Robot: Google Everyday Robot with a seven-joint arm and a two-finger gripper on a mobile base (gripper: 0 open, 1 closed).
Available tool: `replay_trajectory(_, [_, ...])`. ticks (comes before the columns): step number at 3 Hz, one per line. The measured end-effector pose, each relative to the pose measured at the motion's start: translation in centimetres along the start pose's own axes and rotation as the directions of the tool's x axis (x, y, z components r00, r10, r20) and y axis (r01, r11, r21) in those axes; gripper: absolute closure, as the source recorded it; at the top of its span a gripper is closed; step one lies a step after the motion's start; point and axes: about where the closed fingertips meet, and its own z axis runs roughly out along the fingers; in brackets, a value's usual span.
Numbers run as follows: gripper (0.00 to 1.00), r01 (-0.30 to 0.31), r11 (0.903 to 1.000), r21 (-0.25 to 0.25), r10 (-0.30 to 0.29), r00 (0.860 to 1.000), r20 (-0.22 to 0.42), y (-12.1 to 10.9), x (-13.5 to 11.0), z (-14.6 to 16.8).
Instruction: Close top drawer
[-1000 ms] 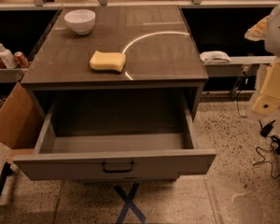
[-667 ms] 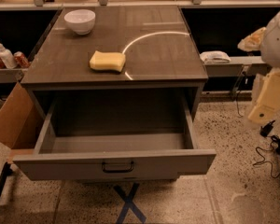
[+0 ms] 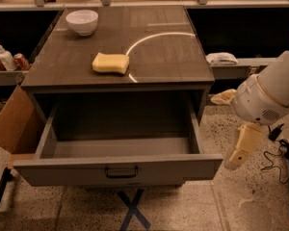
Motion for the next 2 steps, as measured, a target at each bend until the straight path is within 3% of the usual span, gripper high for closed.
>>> replay_trajectory(2, [0.0, 0.04, 0.9992, -0.009, -0.04, 0.999, 0.022, 0.39, -0.45, 0.61])
